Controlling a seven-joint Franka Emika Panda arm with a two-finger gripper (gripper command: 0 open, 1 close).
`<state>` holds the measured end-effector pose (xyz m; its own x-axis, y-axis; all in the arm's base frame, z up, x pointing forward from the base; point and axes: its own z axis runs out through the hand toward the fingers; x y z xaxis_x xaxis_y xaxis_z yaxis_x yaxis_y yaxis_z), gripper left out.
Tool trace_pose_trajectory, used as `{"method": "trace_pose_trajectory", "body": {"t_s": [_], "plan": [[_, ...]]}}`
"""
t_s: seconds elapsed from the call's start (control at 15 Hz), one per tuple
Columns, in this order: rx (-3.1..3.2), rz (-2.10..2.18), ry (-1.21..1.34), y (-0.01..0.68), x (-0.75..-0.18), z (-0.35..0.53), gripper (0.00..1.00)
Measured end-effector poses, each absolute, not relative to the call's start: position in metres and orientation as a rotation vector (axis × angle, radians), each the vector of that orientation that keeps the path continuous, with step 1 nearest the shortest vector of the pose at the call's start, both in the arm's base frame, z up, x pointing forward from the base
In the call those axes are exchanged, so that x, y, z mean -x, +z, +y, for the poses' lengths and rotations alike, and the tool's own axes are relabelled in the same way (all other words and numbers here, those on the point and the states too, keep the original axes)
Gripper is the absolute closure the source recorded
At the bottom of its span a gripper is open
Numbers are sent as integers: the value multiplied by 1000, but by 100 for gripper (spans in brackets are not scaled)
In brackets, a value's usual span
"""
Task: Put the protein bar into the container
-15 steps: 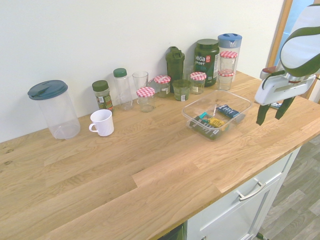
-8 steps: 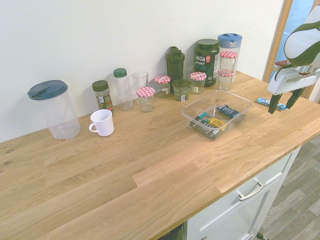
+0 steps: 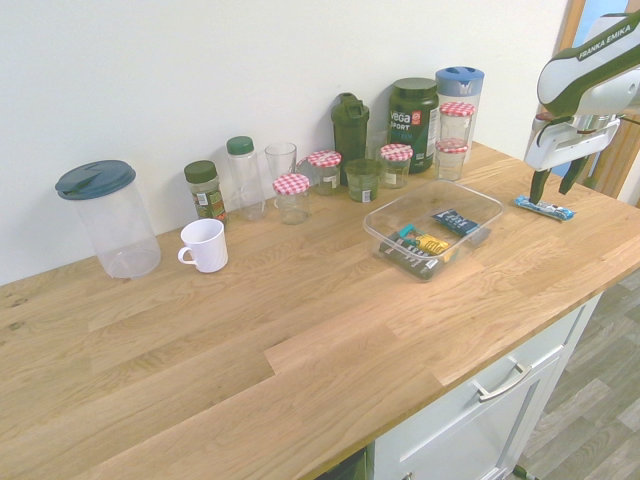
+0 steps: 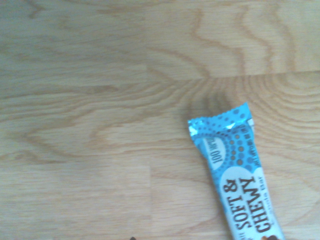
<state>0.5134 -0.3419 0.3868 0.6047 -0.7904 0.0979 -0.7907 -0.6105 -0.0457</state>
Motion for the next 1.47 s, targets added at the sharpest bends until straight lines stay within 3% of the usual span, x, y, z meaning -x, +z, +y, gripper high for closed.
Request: {"method": "trace_pose_trajectory", "body": {"t_s": [0.33,0.4,1.47], "plan": [[-2838,-1313,116,365,-518,-365,0],[-2843,-1301,105,360,-519,-366,100],[-2867,-1242,113,347,-532,-355,100]]}}
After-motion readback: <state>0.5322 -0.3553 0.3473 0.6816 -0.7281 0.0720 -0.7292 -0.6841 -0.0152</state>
